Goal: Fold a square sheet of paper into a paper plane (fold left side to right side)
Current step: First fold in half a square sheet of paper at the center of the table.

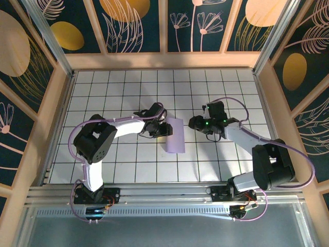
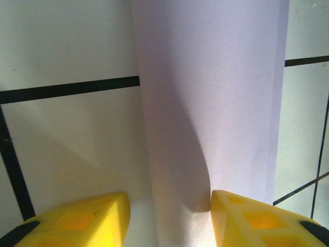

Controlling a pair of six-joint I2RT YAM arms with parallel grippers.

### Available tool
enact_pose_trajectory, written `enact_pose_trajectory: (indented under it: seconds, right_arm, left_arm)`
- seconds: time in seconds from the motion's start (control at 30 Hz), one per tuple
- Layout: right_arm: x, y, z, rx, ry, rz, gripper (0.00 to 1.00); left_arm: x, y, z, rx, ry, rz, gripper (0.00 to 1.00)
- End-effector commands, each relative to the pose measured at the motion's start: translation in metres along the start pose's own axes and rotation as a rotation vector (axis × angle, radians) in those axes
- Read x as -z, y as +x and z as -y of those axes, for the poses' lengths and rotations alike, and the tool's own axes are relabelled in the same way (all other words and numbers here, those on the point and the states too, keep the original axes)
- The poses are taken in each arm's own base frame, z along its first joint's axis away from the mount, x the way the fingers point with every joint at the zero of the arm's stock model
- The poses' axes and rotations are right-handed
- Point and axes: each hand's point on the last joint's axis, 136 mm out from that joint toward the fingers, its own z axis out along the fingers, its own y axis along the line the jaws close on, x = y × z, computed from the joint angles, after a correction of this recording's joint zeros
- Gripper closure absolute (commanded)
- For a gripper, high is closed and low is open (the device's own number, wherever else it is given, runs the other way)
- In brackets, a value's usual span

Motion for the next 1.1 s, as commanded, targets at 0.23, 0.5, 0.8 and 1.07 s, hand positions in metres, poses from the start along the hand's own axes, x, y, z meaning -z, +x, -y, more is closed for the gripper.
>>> enact_pose_trajectory:
  seconds: [0.23,0.5,0.8,1.07]
  right_arm:
    - [0.006,0.004,0.011,0.007,0.033,0.007,0.51]
    - [0.006,0.004,0.012,0.010,0.037,0.007,0.51]
    - [0.005,0.005,0.011,0.013,0.032,-0.001,0.51]
    - [0.004,0.005,0.011,0.013,0.032,-0.006,0.51]
  left_arm:
    - [-0.041,0.040,-0.028,0.053,-0.147,-0.134,0.53]
    - [-0.047,0.041,-0.028,0.030,-0.176,-0.154,0.53]
    - [-0.051,0.041,-0.025,0.015,-0.180,-0.168,0.51]
    - [-0.053,0.041,-0.023,0.004,-0.181,-0.177,0.50]
